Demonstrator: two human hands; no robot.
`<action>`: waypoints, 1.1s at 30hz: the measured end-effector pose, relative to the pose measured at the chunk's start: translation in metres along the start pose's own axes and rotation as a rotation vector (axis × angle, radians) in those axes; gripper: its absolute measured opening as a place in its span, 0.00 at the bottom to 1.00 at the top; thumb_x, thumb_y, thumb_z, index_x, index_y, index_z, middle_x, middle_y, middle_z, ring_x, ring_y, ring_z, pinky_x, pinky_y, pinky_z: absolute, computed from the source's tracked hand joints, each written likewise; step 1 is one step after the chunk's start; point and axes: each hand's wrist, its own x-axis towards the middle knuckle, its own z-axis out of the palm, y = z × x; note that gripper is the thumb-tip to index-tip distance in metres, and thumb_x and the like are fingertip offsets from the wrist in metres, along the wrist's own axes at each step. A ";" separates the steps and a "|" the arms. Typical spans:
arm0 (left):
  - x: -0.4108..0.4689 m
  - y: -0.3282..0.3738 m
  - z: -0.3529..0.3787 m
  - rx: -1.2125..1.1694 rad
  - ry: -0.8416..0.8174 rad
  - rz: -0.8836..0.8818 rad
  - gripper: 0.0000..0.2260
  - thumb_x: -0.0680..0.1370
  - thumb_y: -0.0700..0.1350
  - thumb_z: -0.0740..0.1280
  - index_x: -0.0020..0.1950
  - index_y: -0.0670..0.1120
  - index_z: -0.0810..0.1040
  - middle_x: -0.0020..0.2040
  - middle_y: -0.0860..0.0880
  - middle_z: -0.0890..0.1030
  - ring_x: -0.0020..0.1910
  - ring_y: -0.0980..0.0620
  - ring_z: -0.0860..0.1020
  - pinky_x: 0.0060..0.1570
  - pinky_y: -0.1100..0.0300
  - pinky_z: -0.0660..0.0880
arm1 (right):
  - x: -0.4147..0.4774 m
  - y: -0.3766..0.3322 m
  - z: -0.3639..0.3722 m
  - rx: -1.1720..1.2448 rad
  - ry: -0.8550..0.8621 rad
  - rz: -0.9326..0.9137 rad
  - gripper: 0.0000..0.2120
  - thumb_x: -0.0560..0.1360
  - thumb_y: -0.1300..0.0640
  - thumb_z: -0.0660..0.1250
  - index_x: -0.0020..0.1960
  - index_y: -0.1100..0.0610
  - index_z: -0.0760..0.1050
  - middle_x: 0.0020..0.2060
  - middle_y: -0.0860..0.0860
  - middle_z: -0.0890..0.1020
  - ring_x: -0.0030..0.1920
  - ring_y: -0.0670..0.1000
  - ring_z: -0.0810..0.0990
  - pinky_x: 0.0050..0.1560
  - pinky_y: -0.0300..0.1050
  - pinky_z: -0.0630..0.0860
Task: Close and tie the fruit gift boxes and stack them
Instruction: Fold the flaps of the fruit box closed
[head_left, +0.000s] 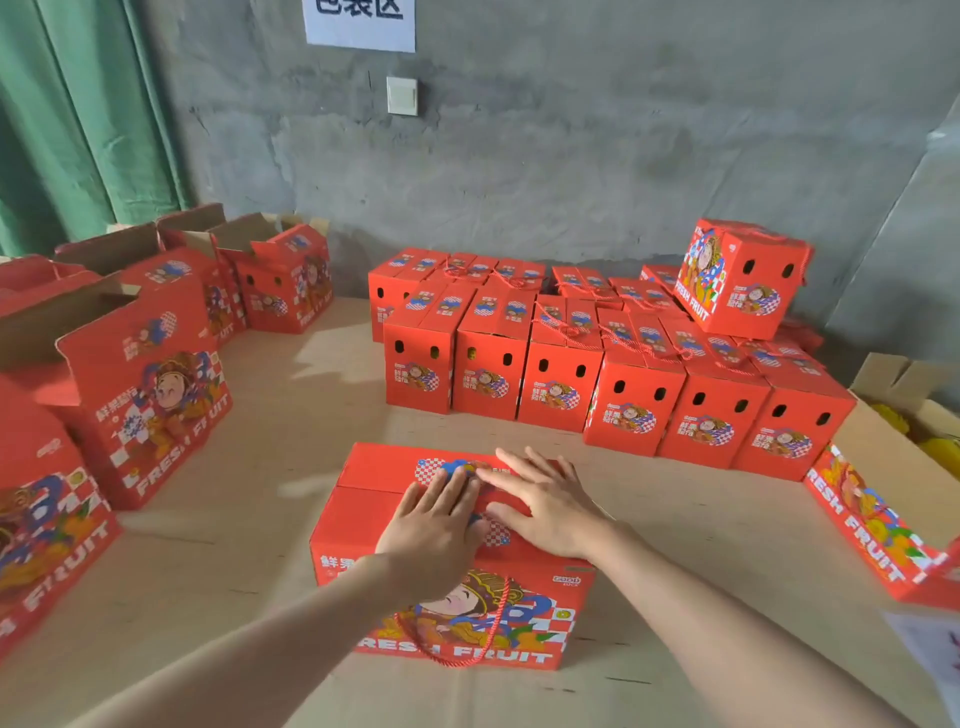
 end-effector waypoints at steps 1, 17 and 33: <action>-0.005 0.008 0.005 -0.028 0.037 -0.020 0.25 0.83 0.55 0.42 0.78 0.51 0.40 0.78 0.53 0.39 0.76 0.53 0.37 0.73 0.52 0.38 | -0.002 0.008 -0.002 0.018 0.016 -0.010 0.22 0.80 0.38 0.53 0.73 0.33 0.56 0.77 0.42 0.50 0.77 0.49 0.45 0.74 0.58 0.39; -0.004 -0.154 -0.053 0.297 -0.066 -0.111 0.21 0.81 0.56 0.38 0.75 0.66 0.44 0.78 0.55 0.41 0.76 0.45 0.36 0.69 0.38 0.32 | -0.024 -0.060 0.031 0.074 0.102 -0.224 0.35 0.77 0.38 0.58 0.78 0.48 0.49 0.72 0.44 0.29 0.75 0.45 0.32 0.72 0.42 0.33; -0.056 -0.148 -0.018 -0.070 0.591 -0.337 0.16 0.70 0.36 0.73 0.56 0.49 0.82 0.55 0.51 0.80 0.55 0.45 0.77 0.51 0.57 0.75 | 0.130 -0.173 0.018 -0.078 -0.225 -0.117 0.41 0.78 0.67 0.57 0.76 0.39 0.37 0.74 0.57 0.29 0.74 0.60 0.29 0.74 0.57 0.42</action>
